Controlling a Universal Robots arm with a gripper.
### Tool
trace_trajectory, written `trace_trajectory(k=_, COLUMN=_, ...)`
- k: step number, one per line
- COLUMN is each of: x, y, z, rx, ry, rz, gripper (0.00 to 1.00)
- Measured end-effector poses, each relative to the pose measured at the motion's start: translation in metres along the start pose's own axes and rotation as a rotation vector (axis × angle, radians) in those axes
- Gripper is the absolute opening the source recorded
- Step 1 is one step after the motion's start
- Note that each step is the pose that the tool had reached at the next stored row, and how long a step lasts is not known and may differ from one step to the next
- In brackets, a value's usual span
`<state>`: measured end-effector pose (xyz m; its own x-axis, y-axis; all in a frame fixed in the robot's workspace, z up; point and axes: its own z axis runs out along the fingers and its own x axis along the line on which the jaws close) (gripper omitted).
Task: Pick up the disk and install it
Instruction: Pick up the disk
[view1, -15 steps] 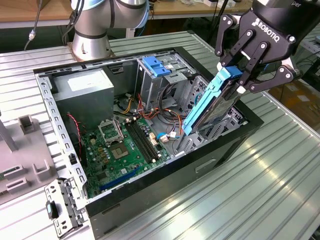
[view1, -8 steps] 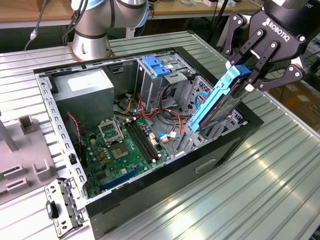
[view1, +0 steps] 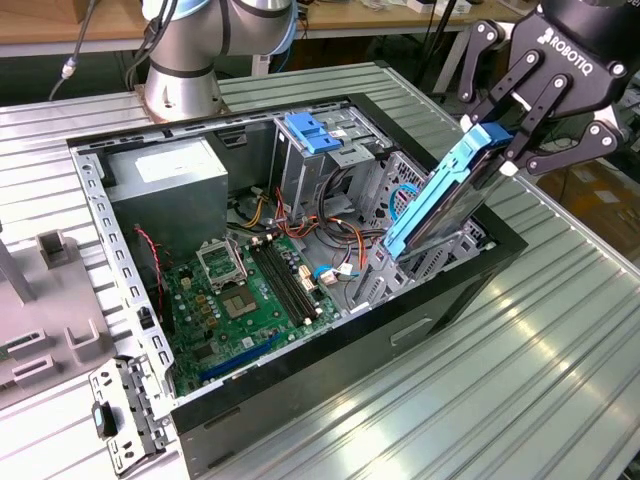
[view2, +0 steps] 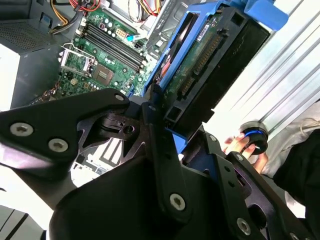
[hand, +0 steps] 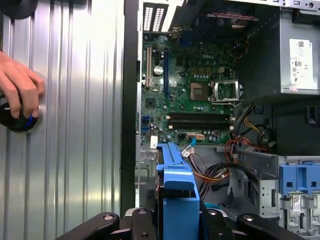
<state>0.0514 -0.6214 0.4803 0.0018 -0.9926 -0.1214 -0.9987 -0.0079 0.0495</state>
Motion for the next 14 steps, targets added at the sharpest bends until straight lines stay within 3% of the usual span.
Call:
trace_trajectory(k=6, x=0.0, y=-0.0043, z=-0.0042, rx=-0.0014, ry=-0.0073, rz=0.0, gripper=0.37)
trace_trajectory(k=14, x=0.0019, y=-0.0197, z=-0.0058, rx=-0.0091, ry=-0.011, rz=0.001, gripper=0.37)
